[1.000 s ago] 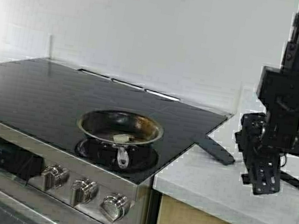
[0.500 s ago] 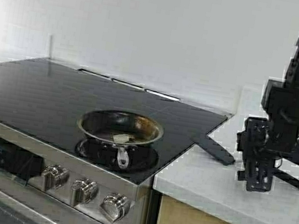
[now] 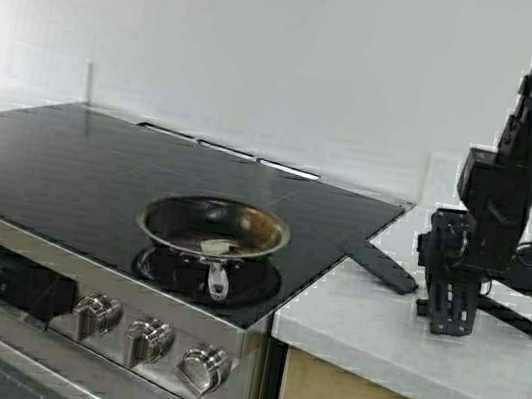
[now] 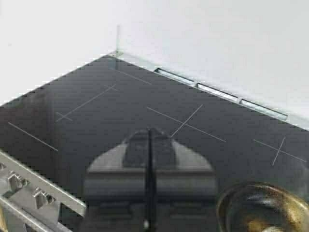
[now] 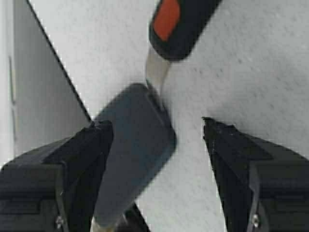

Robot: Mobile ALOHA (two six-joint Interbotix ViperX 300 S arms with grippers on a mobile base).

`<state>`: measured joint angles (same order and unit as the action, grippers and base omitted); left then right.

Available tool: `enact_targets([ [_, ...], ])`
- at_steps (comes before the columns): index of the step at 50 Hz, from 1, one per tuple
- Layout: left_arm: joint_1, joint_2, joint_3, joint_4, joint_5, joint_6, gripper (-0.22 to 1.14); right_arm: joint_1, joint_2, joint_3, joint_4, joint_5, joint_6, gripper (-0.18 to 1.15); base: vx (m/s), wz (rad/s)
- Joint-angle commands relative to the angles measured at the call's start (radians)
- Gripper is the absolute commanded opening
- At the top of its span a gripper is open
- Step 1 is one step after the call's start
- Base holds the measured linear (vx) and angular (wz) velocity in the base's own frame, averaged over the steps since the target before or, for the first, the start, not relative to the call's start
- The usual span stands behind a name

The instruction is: Add oil to the pan and cook the shrimp and serve it

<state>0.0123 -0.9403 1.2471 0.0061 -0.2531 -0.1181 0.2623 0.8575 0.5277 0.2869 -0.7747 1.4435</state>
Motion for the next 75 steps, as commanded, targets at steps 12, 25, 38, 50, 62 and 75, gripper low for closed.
enact_targets([
  [12, 0.002, 0.005, -0.023, 0.002, -0.006, 0.002, 0.03, -0.015, 0.006, -0.084, 0.058, 0.054, -0.032, 0.91, 0.00, 0.00],
  [25, 0.000, 0.005, -0.023, 0.002, -0.006, 0.002, 0.03, -0.028, 0.034, -0.144, 0.061, 0.097, -0.031, 0.91, 0.00, 0.00],
  [38, 0.002, 0.005, -0.023, 0.002, -0.006, 0.002, 0.03, -0.035, 0.035, -0.149, 0.063, 0.161, -0.029, 0.80, 0.00, 0.00],
  [50, 0.002, 0.009, -0.025, 0.000, -0.006, 0.002, 0.03, -0.057, 0.057, -0.158, 0.063, 0.239, -0.031, 0.18, 0.00, 0.00],
  [62, 0.000, 0.008, -0.025, 0.002, -0.006, 0.003, 0.03, -0.061, 0.038, -0.156, 0.063, 0.261, -0.031, 0.07, 0.00, 0.00],
  [75, 0.002, 0.009, -0.025, 0.002, -0.006, 0.002, 0.03, -0.061, -0.028, -0.132, 0.020, 0.272, -0.041, 0.07, 0.00, 0.00],
])
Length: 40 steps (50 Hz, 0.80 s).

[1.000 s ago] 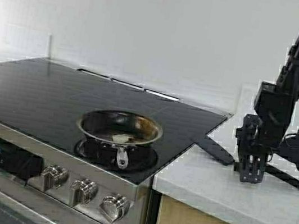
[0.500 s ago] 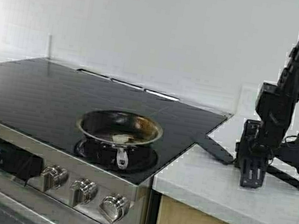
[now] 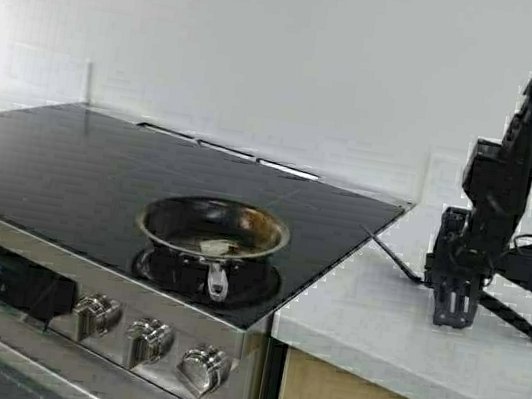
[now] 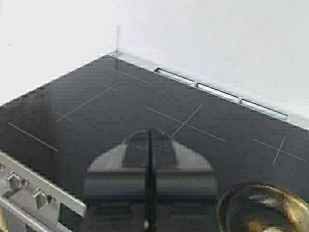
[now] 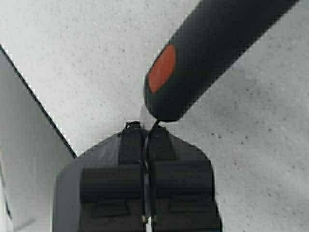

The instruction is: Add oil to the pan and cook the shrimp and serve it

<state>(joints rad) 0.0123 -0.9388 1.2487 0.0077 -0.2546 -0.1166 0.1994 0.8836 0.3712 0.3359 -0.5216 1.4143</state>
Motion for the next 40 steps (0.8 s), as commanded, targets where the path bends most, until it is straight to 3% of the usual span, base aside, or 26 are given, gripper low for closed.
enact_targets([
  [1, 0.002, 0.006, -0.026, 0.000, -0.005, 0.000, 0.03, 0.002, -0.061, 0.026, -0.037, 0.017, -0.012, 0.07, 0.00, 0.00],
  [23, 0.000, 0.008, -0.025, 0.000, -0.003, 0.000, 0.03, 0.003, -0.179, 0.097, -0.179, -0.014, -0.011, 0.07, 0.00, 0.00],
  [32, 0.002, 0.008, -0.025, 0.000, -0.003, 0.002, 0.03, 0.038, -0.207, 0.087, -0.282, -0.048, -0.008, 0.07, 0.00, 0.00],
  [40, 0.002, 0.006, -0.020, 0.000, -0.003, 0.003, 0.03, 0.078, -0.265, 0.092, -0.279, -0.061, -0.037, 0.07, 0.00, 0.00],
])
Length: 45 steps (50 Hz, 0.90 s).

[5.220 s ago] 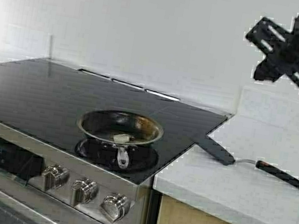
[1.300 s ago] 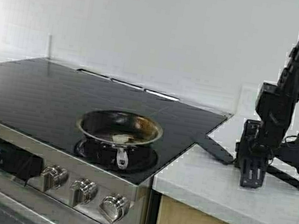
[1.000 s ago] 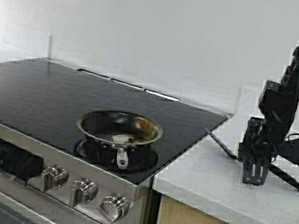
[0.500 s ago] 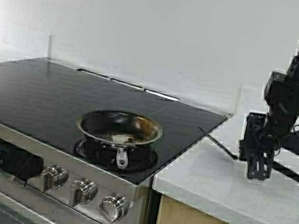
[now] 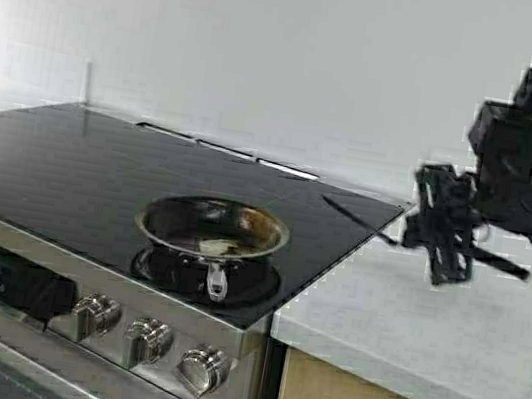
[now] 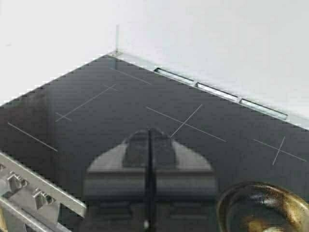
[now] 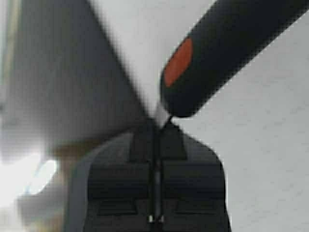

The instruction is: Add oil to the pan and cook the shrimp and serve it

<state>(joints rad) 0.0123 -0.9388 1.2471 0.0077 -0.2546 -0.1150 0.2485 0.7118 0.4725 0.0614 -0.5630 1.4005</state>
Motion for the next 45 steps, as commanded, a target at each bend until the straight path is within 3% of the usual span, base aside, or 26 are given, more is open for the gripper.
enact_targets([
  [1, 0.002, 0.006, -0.018, 0.002, -0.003, 0.002, 0.03, 0.035, -0.107, -0.008, -0.005, -0.020, -0.041, 0.07, 0.00, 0.00],
  [10, 0.002, 0.008, -0.021, 0.000, -0.003, 0.000, 0.03, 0.072, -0.224, 0.005, -0.005, 0.008, -0.299, 0.07, 0.00, 0.00],
  [30, 0.002, 0.008, -0.018, 0.000, -0.003, -0.002, 0.03, 0.161, -0.480, 0.005, -0.006, 0.321, -0.969, 0.07, 0.00, 0.00],
  [38, 0.002, 0.008, -0.015, 0.000, -0.002, -0.003, 0.03, 0.190, -0.552, 0.020, -0.005, 0.385, -1.121, 0.07, 0.00, 0.00],
  [45, 0.002, 0.009, -0.012, 0.000, 0.000, -0.018, 0.03, 0.206, -0.614, 0.038, -0.032, 0.423, -1.138, 0.07, 0.00, 0.00],
])
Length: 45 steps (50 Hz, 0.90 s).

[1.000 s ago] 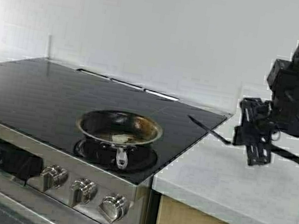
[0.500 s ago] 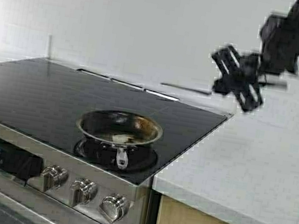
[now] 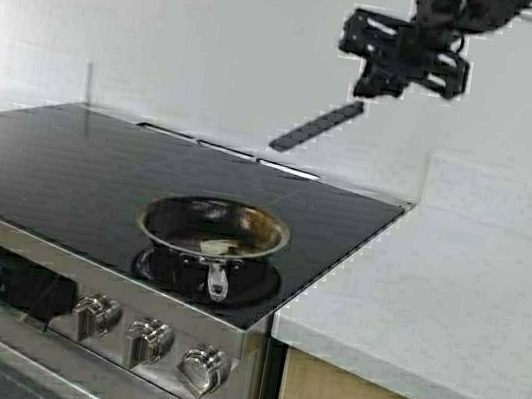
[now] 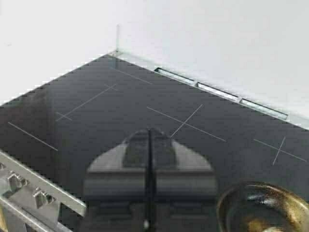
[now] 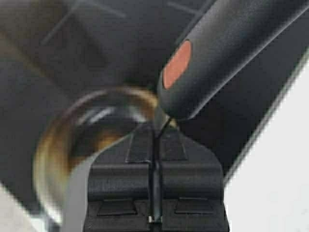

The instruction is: Add oil to the pan and cook the shrimp and serve it

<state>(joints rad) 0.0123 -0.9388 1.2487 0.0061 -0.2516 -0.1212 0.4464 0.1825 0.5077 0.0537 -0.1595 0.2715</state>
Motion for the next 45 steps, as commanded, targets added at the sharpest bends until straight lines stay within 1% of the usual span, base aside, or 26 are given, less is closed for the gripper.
enact_targets([
  [1, 0.002, 0.009, -0.012, 0.003, -0.003, -0.015, 0.03, 0.011, -0.092, 0.009, -0.035, 0.020, -0.009, 0.07, 0.00, 0.00],
  [8, -0.011, 0.026, -0.012, 0.003, 0.005, -0.031, 0.05, 0.028, -0.132, 0.063, -0.091, -0.017, -0.009, 0.07, 0.00, 0.00],
  [11, -0.034, 0.038, -0.012, 0.003, 0.008, -0.040, 0.11, 0.029, -0.140, 0.091, -0.091, -0.052, -0.009, 0.07, 0.00, 0.00],
  [13, -0.048, 0.049, -0.014, 0.002, 0.008, -0.044, 0.18, 0.029, -0.141, 0.110, -0.091, -0.081, -0.009, 0.07, 0.00, 0.00],
  [16, -0.066, 0.077, -0.015, 0.002, 0.008, -0.052, 0.36, 0.029, -0.144, 0.140, -0.081, -0.129, -0.009, 0.07, 0.00, 0.00],
  [18, -0.077, 0.101, -0.017, 0.002, 0.008, -0.055, 0.52, 0.031, -0.144, 0.160, -0.069, -0.156, -0.009, 0.07, 0.00, 0.00],
  [23, -0.101, 0.172, -0.026, 0.002, 0.008, -0.057, 0.96, 0.031, -0.141, 0.206, -0.031, -0.241, -0.009, 0.07, 0.00, 0.00],
  [25, -0.109, 0.204, -0.031, 0.002, 0.009, -0.058, 1.08, 0.031, -0.138, 0.222, -0.015, -0.279, -0.009, 0.07, 0.00, 0.00],
  [26, -0.115, 0.221, -0.034, 0.003, 0.008, -0.057, 1.10, 0.031, -0.138, 0.230, -0.006, -0.298, -0.009, 0.07, 0.00, 0.00],
  [27, -0.121, 0.244, -0.038, 0.003, 0.008, -0.058, 1.09, 0.031, -0.137, 0.238, 0.003, -0.314, -0.009, 0.07, 0.00, 0.00],
  [32, -0.152, 0.319, -0.052, 0.002, -0.002, -0.067, 1.00, 0.029, -0.123, 0.262, 0.038, -0.379, -0.009, 0.07, 0.00, 0.00],
  [39, -0.183, 0.423, -0.063, 0.002, -0.041, -0.098, 1.02, 0.029, -0.084, 0.267, 0.049, -0.426, -0.009, 0.07, 0.00, 0.00],
  [45, -0.210, 0.505, -0.066, 0.003, -0.110, -0.110, 1.02, 0.029, -0.057, 0.261, 0.049, -0.433, -0.009, 0.07, 0.00, 0.00],
])
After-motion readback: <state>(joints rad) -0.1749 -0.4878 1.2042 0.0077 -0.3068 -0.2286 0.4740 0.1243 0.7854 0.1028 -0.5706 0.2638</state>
